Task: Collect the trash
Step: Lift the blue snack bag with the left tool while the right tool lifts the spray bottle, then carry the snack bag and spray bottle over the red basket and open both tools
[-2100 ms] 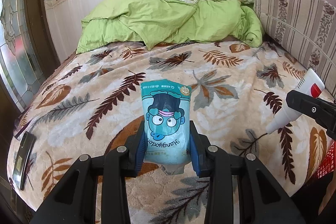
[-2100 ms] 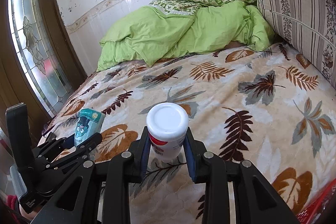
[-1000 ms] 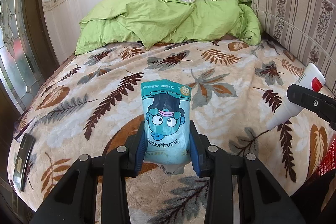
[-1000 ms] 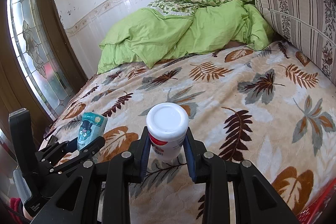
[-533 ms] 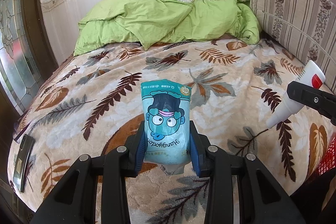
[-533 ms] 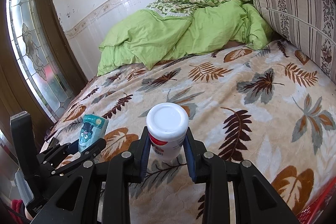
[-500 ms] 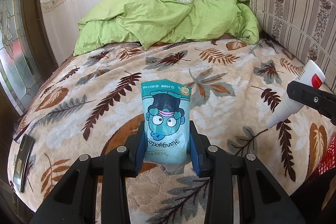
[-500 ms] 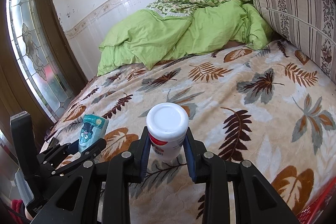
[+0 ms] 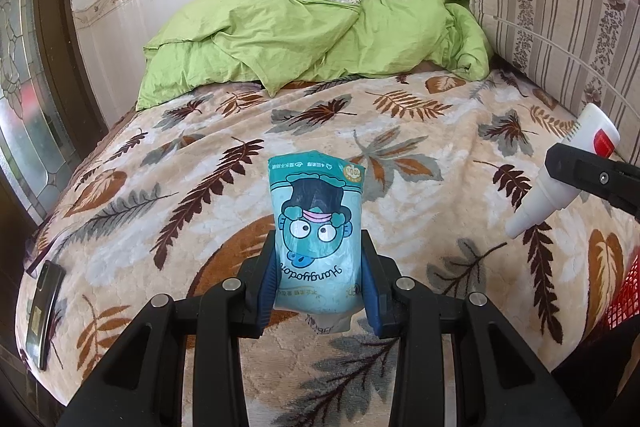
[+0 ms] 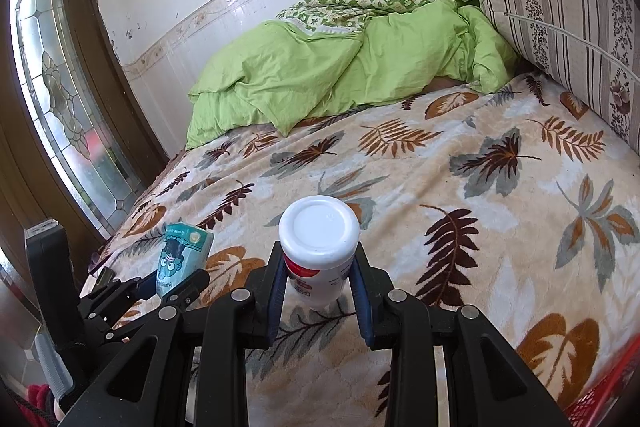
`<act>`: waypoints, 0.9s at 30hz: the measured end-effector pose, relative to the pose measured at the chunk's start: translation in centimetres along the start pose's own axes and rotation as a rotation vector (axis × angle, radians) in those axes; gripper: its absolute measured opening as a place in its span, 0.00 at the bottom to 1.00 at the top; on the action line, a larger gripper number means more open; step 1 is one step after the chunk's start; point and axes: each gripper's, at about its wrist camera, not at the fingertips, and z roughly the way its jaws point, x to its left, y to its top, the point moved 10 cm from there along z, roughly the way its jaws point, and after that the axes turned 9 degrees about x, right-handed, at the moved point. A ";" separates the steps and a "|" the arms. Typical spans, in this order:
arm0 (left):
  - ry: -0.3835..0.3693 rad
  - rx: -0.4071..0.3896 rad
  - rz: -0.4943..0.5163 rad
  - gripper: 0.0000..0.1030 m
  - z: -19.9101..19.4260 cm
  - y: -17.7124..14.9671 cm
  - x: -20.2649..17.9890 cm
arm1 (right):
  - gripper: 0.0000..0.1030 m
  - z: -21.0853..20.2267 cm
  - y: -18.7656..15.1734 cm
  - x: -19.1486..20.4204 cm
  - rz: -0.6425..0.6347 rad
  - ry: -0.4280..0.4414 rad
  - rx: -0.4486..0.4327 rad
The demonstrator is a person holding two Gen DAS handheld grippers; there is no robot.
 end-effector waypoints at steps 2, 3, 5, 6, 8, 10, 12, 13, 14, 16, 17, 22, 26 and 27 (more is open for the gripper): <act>-0.004 0.002 0.004 0.34 0.0 -0.1 0.1 | 0.31 -0.3 0.0 0.0 0.015 0.004 -0.001; -0.009 0.002 0.005 0.34 -0.1 -0.2 0.3 | 0.31 -0.5 -0.1 -0.2 0.025 0.008 -0.004; -0.012 -0.002 0.010 0.34 -0.3 -0.1 -0.2 | 0.31 -1.2 -0.3 -0.5 0.051 0.020 -0.009; -0.017 -0.001 0.015 0.34 -0.4 -0.2 -0.3 | 0.31 -1.6 -0.4 -0.6 0.068 0.027 -0.009; -0.038 0.000 0.022 0.34 -1.0 -0.3 -0.9 | 0.31 -2.6 -0.8 -1.1 0.099 0.038 -0.014; -0.049 -0.008 0.046 0.34 -1.8 -0.3 -3.2 | 0.31 -3.8 -1.1 -1.7 0.116 0.040 -0.022; -0.077 -0.023 0.072 0.34 -2.9 -0.3 -4.4 | 0.31 -5.2 -1.5 -2.3 0.132 0.037 -0.029; -0.089 -0.031 0.087 0.34 -3.5 -0.2 -5.4 | 0.31 -6.0 -1.7 -2.8 0.147 0.039 -0.035; -0.101 -0.037 0.099 0.34 -3.9 -0.2 -6.0 | 0.31 -6.7 -1.8 -3.2 0.161 0.037 -0.042; -0.139 -0.047 0.121 0.34 -5.0 -0.1 -7.6 | 0.31 -8.3 -2.1 -4.4 0.188 0.028 -0.057; -0.162 -0.048 0.130 0.34 -5.6 -0.1 -8.4 | 0.31 -9.1 -2.1 -4.9 0.196 0.023 -0.064; -0.282 -0.047 0.209 0.34 -8.3 -0.1 -13.7 | 0.31 -13.6 -3.8 -8.7 0.243 -0.044 -0.095; -0.395 -0.037 0.285 0.34 -10.7 -0.5 -19.1 | 0.31 -17.7 -5.4 -12.8 0.282 -0.138 -0.129; -0.430 -0.030 0.303 0.34 -11.2 -0.6 -20.4 | 0.31 -18.8 -5.9 -13.8 0.292 -0.163 -0.131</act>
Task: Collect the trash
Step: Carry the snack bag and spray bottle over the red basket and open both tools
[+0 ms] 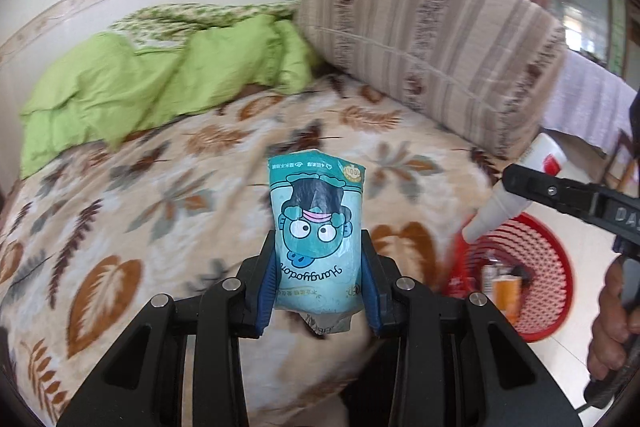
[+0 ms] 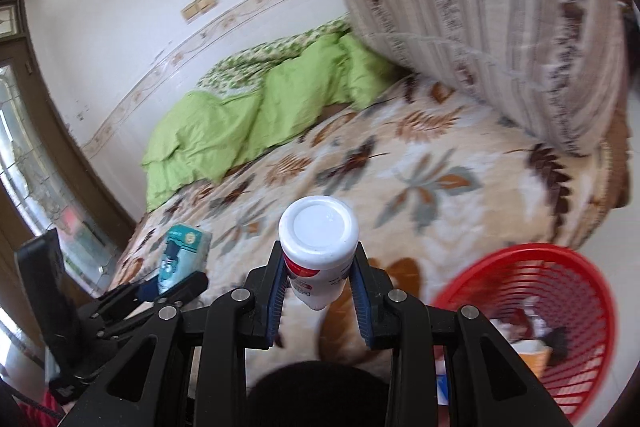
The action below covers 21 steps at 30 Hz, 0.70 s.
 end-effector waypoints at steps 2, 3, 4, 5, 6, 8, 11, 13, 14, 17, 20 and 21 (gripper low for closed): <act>-0.067 0.012 0.029 0.34 0.1 0.6 -2.7 | 0.31 -1.6 0.1 -2.4 0.022 -0.039 -0.015; -0.089 0.015 0.044 0.34 0.2 0.9 -4.0 | 0.31 -2.6 0.0 -3.6 0.034 -0.062 -0.024; -0.111 0.016 0.061 0.34 0.2 1.2 -5.2 | 0.31 -3.4 0.0 -4.6 0.045 -0.081 -0.029; -0.131 0.018 0.077 0.34 0.1 1.5 -6.4 | 0.31 -4.0 0.0 -5.7 0.055 -0.094 -0.032; -0.146 0.019 0.092 0.34 0.1 1.7 -7.8 | 0.31 -4.7 -0.1 -6.5 0.066 -0.107 -0.035; -0.181 0.026 0.117 0.34 0.1 2.2 -9.9 | 0.31 -5.7 -0.4 -8.0 0.083 -0.130 -0.036; -0.237 0.046 0.140 0.34 0.4 2.6 -12.9 | 0.31 -6.7 -0.5 -9.4 0.095 -0.154 -0.043; -0.269 0.061 0.156 0.34 0.7 2.6 -14.5 | 0.31 -7.4 -0.4 -10.1 0.096 -0.176 -0.054; -0.278 0.066 0.165 0.34 0.8 2.6 -15.2 | 0.31 -7.7 -0.3 -10.6 0.097 -0.182 -0.059; -0.288 0.077 0.188 0.34 1.2 2.6 -16.7 | 0.31 -8.1 -0.1 -11.3 0.104 -0.191 -0.065; -0.305 0.091 0.189 0.34 1.6 2.5 -17.4 | 0.31 -8.0 -0.1 -11.9 0.106 -0.208 -0.064; -0.307 0.095 0.186 0.35 1.8 2.5 -17.6 | 0.31 -7.9 -0.1 -12.1 0.107 -0.209 -0.060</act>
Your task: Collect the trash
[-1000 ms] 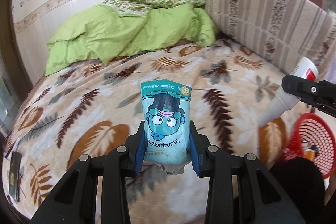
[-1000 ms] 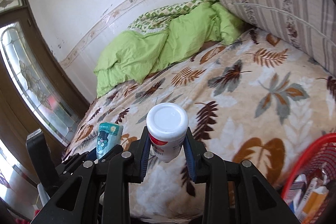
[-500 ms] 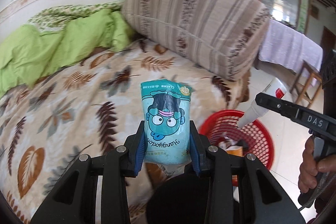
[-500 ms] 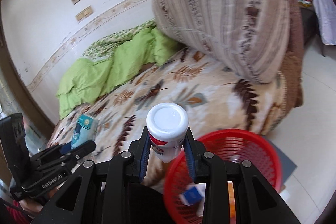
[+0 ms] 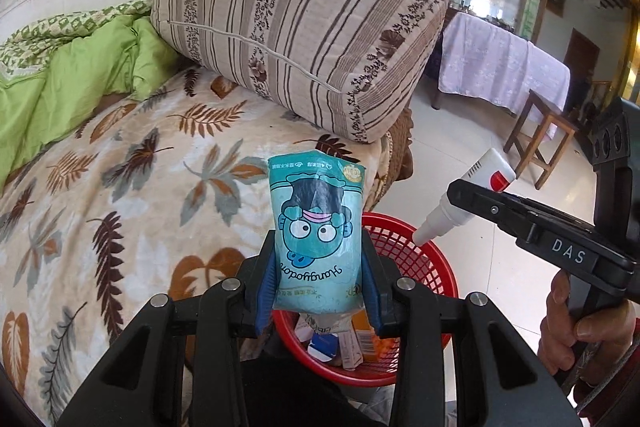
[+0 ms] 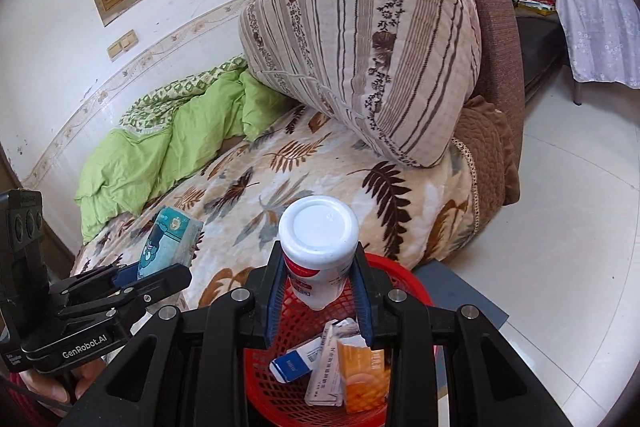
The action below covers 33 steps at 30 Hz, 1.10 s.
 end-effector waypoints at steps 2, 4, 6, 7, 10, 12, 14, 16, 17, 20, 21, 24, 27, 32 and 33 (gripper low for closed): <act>-0.012 0.013 0.001 0.36 0.6 0.1 -0.2 | 0.31 0.5 -0.3 -0.4 0.009 -0.005 0.016; -0.026 0.029 0.005 0.37 1.3 0.1 -0.5 | 0.31 1.1 -0.6 -0.8 0.016 -0.015 0.033; -0.038 0.041 0.009 0.43 2.1 0.0 -0.8 | 0.33 1.9 -1.2 -1.5 0.018 -0.051 0.063; -0.039 0.050 0.009 0.52 2.4 -0.2 -0.9 | 0.41 2.2 -1.5 -1.7 0.022 -0.059 0.079; -0.030 0.056 -0.002 0.55 2.7 -0.6 -0.5 | 0.50 2.2 -1.8 -2.0 0.039 -0.056 0.084; -0.026 0.053 -0.015 0.62 2.4 -0.6 0.1 | 0.56 1.9 -1.8 -2.0 0.032 -0.079 0.079; -0.013 0.030 -0.038 0.69 1.4 -0.6 1.1 | 0.59 1.6 -1.6 -2.0 0.033 -0.117 0.074; 0.021 0.000 -0.044 0.78 0.1 -0.8 2.2 | 0.66 1.1 -1.5 -1.7 0.017 -0.198 0.057; 0.046 -0.017 -0.047 0.81 -0.7 -0.9 3.0 | 0.70 0.8 -1.6 -1.4 0.010 -0.238 0.049; 0.109 -0.064 -0.059 0.88 -3.1 -1.5 5.3 | 0.77 0.3 -2.1 0.1 -0.010 -0.335 0.034; 0.133 -0.080 -0.061 0.92 -4.0 -1.8 6.1 | 0.80 0.1 -2.3 0.5 -0.015 -0.381 0.026; 0.203 -0.117 -0.075 1.00 -6.4 -3.0 8.5 | 0.88 -0.4 -3.0 1.9 -0.008 -0.456 0.006; 0.265 -0.111 -0.107 1.00 -7.7 -4.9 10.9 | 0.97 -1.0 -3.8 3.1 0.007 -0.515 -0.029; 0.383 -0.121 -0.153 1.00 -9.1 -7.6 14.1 | 0.98 -1.1 -5.1 5.6 -0.044 -0.584 -0.046; 0.399 -0.121 -0.157 1.00 -9.2 -8.0 14.5 | 0.98 -0.9 -5.2 6.0 -0.062 -0.592 -0.033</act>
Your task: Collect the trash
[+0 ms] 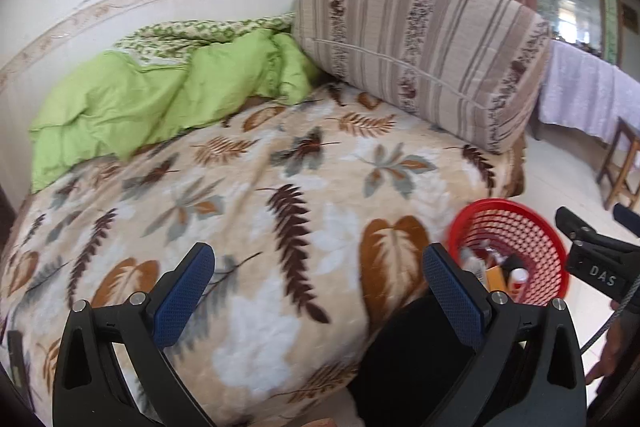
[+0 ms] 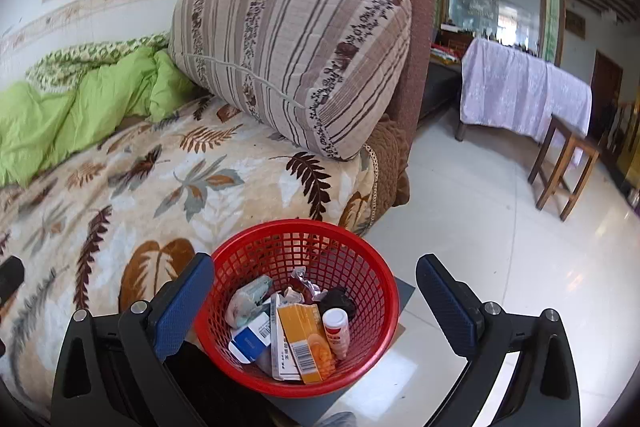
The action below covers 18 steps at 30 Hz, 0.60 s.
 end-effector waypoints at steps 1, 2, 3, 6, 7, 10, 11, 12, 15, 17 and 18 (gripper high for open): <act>0.009 -0.002 -0.001 1.00 -0.1 -0.3 0.4 | 0.98 -0.2 -0.1 0.4 -0.015 -0.006 0.004; 0.020 -0.004 -0.001 1.00 -0.1 -0.5 0.8 | 0.98 -0.2 -0.1 0.6 -0.024 -0.012 0.003; 0.031 -0.005 -0.001 1.00 -0.1 -0.7 1.2 | 0.98 -0.4 -0.1 0.8 -0.028 -0.011 0.001; 0.068 -0.001 0.003 1.00 0.0 -1.0 2.1 | 0.98 -0.8 -0.2 1.0 -0.035 -0.009 -0.006; 0.079 0.000 0.011 1.00 -0.1 -1.2 2.2 | 0.98 -0.9 -0.2 1.2 -0.039 -0.010 -0.007; 0.094 -0.014 0.022 1.00 -0.4 -1.2 2.5 | 0.98 -1.1 -0.3 1.7 -0.052 -0.011 -0.007; 0.086 -0.023 0.023 1.00 -0.6 -1.2 2.5 | 0.98 -1.1 -0.3 1.8 -0.055 -0.011 -0.007; 0.078 -0.029 0.022 1.00 -0.7 -1.2 2.4 | 0.98 -1.1 -0.3 1.9 -0.058 -0.013 -0.005; 0.088 -0.035 0.023 1.00 -0.9 -1.1 2.4 | 0.98 -1.0 -0.4 2.0 -0.061 -0.013 0.000; 0.095 -0.016 0.042 1.00 -0.6 -1.2 2.2 | 0.98 -0.9 -0.5 2.0 -0.060 -0.012 0.004; 0.085 -0.008 0.050 1.00 -0.4 -1.3 2.0 | 0.98 -0.8 -0.5 2.0 -0.060 -0.011 0.006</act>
